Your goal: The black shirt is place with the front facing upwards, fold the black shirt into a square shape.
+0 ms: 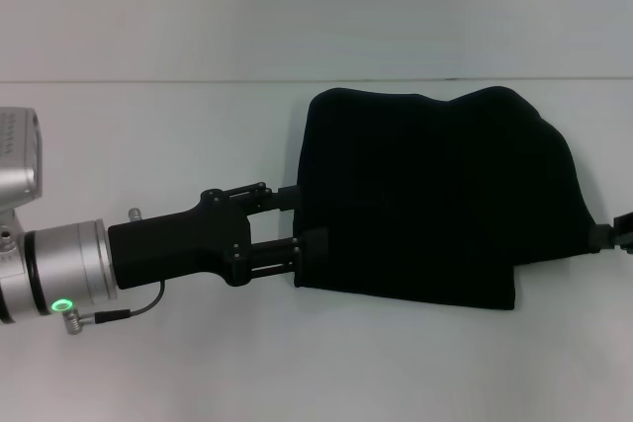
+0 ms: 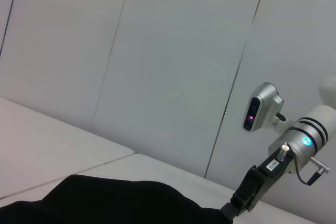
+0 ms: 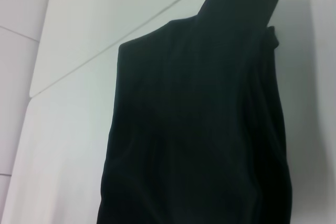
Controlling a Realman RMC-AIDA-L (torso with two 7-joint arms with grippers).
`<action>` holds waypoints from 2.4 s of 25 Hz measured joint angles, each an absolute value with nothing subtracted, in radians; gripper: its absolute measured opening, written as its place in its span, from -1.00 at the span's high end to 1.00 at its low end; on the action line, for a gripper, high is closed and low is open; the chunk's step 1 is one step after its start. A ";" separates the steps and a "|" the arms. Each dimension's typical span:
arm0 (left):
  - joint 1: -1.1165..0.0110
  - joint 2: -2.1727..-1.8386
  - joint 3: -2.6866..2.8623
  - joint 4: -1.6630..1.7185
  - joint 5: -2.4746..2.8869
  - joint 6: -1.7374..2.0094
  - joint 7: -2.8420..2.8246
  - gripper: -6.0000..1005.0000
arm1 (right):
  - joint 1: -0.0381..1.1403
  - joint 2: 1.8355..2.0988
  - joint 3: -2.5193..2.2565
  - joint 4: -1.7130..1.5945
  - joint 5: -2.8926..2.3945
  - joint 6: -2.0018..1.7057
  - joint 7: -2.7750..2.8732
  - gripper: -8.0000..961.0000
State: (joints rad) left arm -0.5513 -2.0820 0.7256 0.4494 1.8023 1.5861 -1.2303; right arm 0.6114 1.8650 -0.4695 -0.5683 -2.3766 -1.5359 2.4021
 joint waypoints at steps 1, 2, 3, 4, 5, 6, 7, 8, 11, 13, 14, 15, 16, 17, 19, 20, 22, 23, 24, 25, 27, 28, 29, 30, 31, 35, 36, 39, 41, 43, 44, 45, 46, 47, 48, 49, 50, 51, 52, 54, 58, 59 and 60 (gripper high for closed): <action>-0.551 -2.082 0.726 0.449 1.802 1.586 -1.230 -0.45 | 0.607 1.865 -0.468 -0.565 -2.376 -1.536 2.398 0.98; -0.552 -2.082 0.726 0.449 1.802 1.585 -1.230 -0.45 | 0.605 1.865 -0.467 -0.560 -2.376 -1.534 2.393 0.98; -0.552 -2.083 0.726 0.449 1.802 1.585 -1.230 -0.45 | 0.602 1.865 -0.467 -0.550 -2.376 -1.532 2.386 0.98; -0.552 -2.083 0.725 0.449 1.802 1.584 -1.230 -0.45 | 0.599 1.864 -0.466 -0.537 -2.376 -1.528 2.377 0.98; -0.552 -2.084 0.725 0.449 1.802 1.582 -1.230 -0.45 | 0.596 1.864 -0.466 -0.521 -2.376 -1.523 2.367 0.97; -0.552 -2.085 0.725 0.449 1.802 1.582 -1.230 -0.45 | 0.593 1.863 -0.466 -0.511 -2.376 -1.519 2.359 0.96; -0.553 -2.086 0.724 0.449 1.802 1.581 -1.230 -0.45 | 0.590 1.863 -0.466 -0.498 -2.376 -1.512 2.349 0.95; -0.554 -2.087 0.724 0.449 1.802 1.581 -1.230 -0.45 | 0.584 1.864 -0.466 -0.484 -2.376 -1.501 2.337 0.94; -0.558 -2.088 0.723 0.449 1.801 1.585 -1.230 -0.45 | 0.570 1.871 -0.466 -0.458 -2.376 -1.464 2.322 0.91; -0.561 -2.089 0.723 0.447 1.799 1.586 -1.232 -0.45 | 0.566 1.874 -0.466 -0.440 -2.376 -1.438 2.312 0.89; -0.562 -2.091 0.723 0.447 1.799 1.586 -1.232 -0.45 | 0.566 1.874 -0.466 -0.431 -2.376 -1.423 2.306 0.88; -0.563 -2.093 0.722 0.447 1.798 1.587 -1.232 -0.45 | 0.565 1.875 -0.466 -0.424 -2.376 -1.412 2.303 0.87; -0.563 -2.093 0.723 0.447 1.798 1.587 -1.232 -0.45 | 0.565 1.875 -0.466 -0.418 -2.376 -1.399 2.301 0.86; -0.564 -2.095 0.723 0.448 1.796 1.587 -1.231 -0.45 | 0.566 1.877 -0.467 -0.413 -2.376 -1.388 2.299 0.85; -0.566 -2.095 0.722 0.448 1.792 1.587 -1.230 -0.45 | 0.567 1.879 -0.470 -0.404 -2.377 -1.371 2.298 0.83; -0.566 -2.095 0.722 0.447 1.791 1.587 -1.230 -0.45 | 0.568 1.882 -0.471 -0.401 -2.378 -1.363 2.298 0.82; -0.566 -2.095 0.722 0.445 1.789 1.583 -1.231 -0.45 | 0.568 1.887 -0.471 -0.400 -2.379 -1.351 2.296 0.80; -0.566 -2.095 0.722 0.444 1.789 1.581 -1.231 -0.45 | 0.567 1.889 -0.468 -0.401 -2.377 -1.345 2.293 0.79; -0.566 -2.095 0.722 0.443 1.789 1.578 -1.232 -0.45 | 0.564 1.892 -0.464 -0.403 -2.374 -1.339 2.288 0.78; -0.566 -2.095 0.722 0.442 1.789 1.576 -1.233 -0.45 | 0.561 1.894 -0.455 -0.406 -2.371 -1.335 2.281 0.77; -0.566 -2.095 0.722 0.441 1.788 1.574 -1.235 -0.45 | 0.554 1.897 -0.432 -0.410 -2.366 -1.330 2.270 0.75; -0.566 -2.095 0.722 0.440 1.788 1.574 -1.235 -0.45 | 0.551 1.896 -0.419 -0.410 -2.366 -1.330 2.263 0.75; -0.566 -2.095 0.721 0.439 1.787 1.574 -1.236 -0.45 | 0.548 1.894 -0.408 -0.410 -2.365 -1.331 2.255 0.74; -0.566 -2.096 0.721 0.438 1.787 1.574 -1.240 -0.45 | 0.544 1.891 -0.402 -0.410 -2.365 -1.332 2.249 0.73; -0.566 -2.096 0.721 0.437 1.787 1.574 -1.244 -0.45 | 0.542 1.889 -0.398 -0.412 -2.365 -1.334 2.244 0.72; -0.563 -2.098 0.718 0.437 1.784 1.579 -1.270 -0.45 | 0.527 1.887 -0.357 -0.430 -2.360 -1.337 2.208 0.68; -0.561 -2.098 0.716 0.437 1.781 1.581 -1.277 -0.45 | 0.521 1.887 -0.338 -0.433 -2.353 -1.339 2.195 0.67; -0.558 -2.098 0.711 0.437 1.775 1.583 -1.289 -0.45 | 0.497 1.884 -0.265 -0.445 -2.302 -1.367 2.119 0.64; -0.556 -2.099 0.711 0.437 1.775 1.581 -1.296 -0.45 | 0.479 1.882 -0.224 -0.455 -2.241 -1.402 2.045 0.46; -0.556 -2.100 0.711 0.437 1.775 1.578 -1.303 -0.45 | 0.466 1.883 -0.200 -0.459 -2.162 -1.446 1.952 0.29; -0.556 -2.100 0.707 0.437 1.775 1.577 -1.304 -0.45 | 0.464 1.885 -0.196 -0.460 -2.125 -1.467 1.895 0.20; -0.556 -2.101 0.703 0.437 1.775 1.577 -1.305 -0.45 | 0.465 1.889 -0.195 -0.460 -2.089 -1.485 1.835 0.11; -0.556 -2.103 0.696 0.437 1.775 1.576 -1.305 -0.45 | 0.472 1.896 -0.197 -0.459 -2.063 -1.496 1.777 -0.15; -0.555 -2.104 0.689 0.437 1.775 1.576 -1.305 -0.45 | 0.482 1.905 -0.199 -0.459 -2.048 -1.498 1.729 -0.41; -0.555 -2.107 0.683 0.437 1.775 1.575 -1.305 -0.45 | 0.496 1.916 -0.201 -0.457 -2.035 -1.499 1.672 -0.45; -0.555 -2.108 0.678 0.437 1.774 1.574 -1.305 -0.45 | 0.535 1.949 -0.202 -0.458 -2.030 -1.481 1.567 -0.49; -0.555 -2.109 0.674 0.436 1.775 1.570 -1.306 -0.45 | 0.535 1.949 -0.202 -0.458 -2.030 -1.481 1.567 -0.53; -0.555 -2.109 0.672 0.435 1.775 1.567 -1.306 -0.45 | 0.556 1.965 -0.203 -0.457 -2.030 -1.467 1.526 -0.57; -0.556 -2.110 0.670 0.431 1.775 1.560 -1.306 -0.45 | 0.579 1.985 -0.204 -0.455 -2.029 -1.442 1.492 -0.61; -0.560 -2.110 0.667 0.419 1.774 1.547 -1.309 -0.45 | 0.622 2.022 -0.208 -0.451 -2.030 -1.388 1.441 -0.69; -0.562 -2.112 0.657 0.411 1.773 1.519 -1.336 -0.45 | 0.693 2.083 -0.268 -0.442 -2.034 -1.226 1.387 -0.85; -0.562 -2.113 0.656 0.411 1.773 1.512 -1.340 -0.45 | 0.706 2.087 -0.290 -0.429 -2.034 -1.176 1.388 -0.86; -0.562 -2.114 0.656 0.410 1.773 1.512 -1.341 -0.45 | 0.716 2.088 -0.304 -0.410 -2.032 -1.133 1.390 -0.88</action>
